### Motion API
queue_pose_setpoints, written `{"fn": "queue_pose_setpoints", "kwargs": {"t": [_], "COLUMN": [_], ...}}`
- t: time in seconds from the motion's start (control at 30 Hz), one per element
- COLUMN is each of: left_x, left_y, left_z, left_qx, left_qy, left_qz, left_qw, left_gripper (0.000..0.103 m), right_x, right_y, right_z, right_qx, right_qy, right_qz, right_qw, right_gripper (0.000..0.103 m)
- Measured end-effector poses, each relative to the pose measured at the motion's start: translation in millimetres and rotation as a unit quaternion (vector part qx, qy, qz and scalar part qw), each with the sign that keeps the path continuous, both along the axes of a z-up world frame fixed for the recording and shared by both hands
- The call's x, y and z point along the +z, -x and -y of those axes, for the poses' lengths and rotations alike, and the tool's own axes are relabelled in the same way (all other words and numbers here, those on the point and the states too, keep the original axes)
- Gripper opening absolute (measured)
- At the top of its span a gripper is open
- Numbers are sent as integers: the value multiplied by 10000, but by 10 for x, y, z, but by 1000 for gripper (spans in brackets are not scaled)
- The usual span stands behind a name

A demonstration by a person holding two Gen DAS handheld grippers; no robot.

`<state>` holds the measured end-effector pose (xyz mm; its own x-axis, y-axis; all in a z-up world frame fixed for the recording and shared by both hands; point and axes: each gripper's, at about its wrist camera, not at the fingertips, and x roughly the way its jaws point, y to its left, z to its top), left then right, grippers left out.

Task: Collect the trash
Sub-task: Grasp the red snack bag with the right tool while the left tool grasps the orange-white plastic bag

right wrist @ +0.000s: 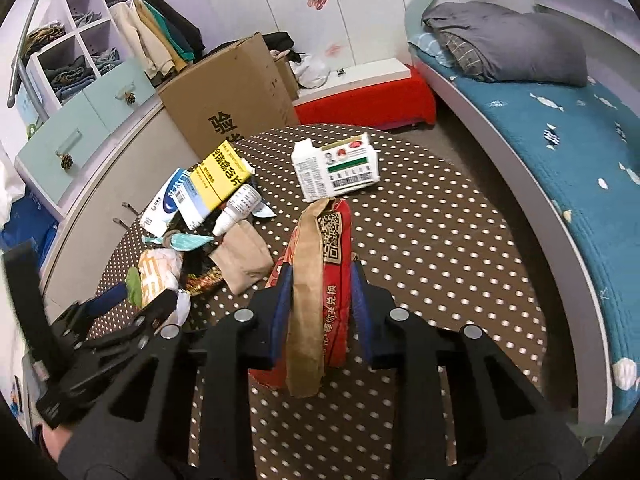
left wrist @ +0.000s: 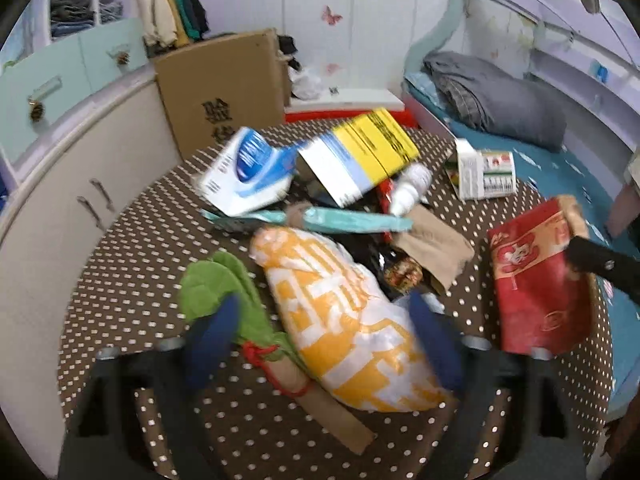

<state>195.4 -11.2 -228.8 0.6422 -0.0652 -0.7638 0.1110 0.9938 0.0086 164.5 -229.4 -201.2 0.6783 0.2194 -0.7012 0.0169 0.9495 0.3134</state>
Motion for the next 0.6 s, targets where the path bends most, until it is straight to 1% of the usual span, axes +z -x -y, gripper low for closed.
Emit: {"fn": "queue_pose_setpoints", "kwargs": {"t": [0.03, 0.07, 0.13, 0.37, 0.47, 0.6], "left_x": [-15, -7, 23, 219, 323, 515], "left_y": [-5, 10, 58, 292, 395, 510], "left_z": [0, 2, -11, -171, -214, -155], "left_qx": [-50, -69, -152, -296, -286, -386], "left_qy": [84, 117, 208, 570, 726, 885], "left_qz": [-50, -16, 46, 300, 414, 612], "left_qw": [9999, 9999, 9997, 9975, 9961, 9934], "left_gripper": [58, 54, 49, 46, 46, 46], "right_x": [2, 6, 23, 216, 289, 421], "right_y": [21, 36, 65, 201, 251, 331], "right_z": [17, 31, 46, 173, 258, 419], "right_qx": [-3, -24, -71, -187, -274, -415], "right_qy": [-1, -1, -13, -19, -44, -46], "right_qz": [10, 20, 58, 338, 424, 589], "right_qw": [10000, 10000, 10000, 9993, 9987, 9974], "right_gripper": [28, 28, 28, 28, 28, 28]}}
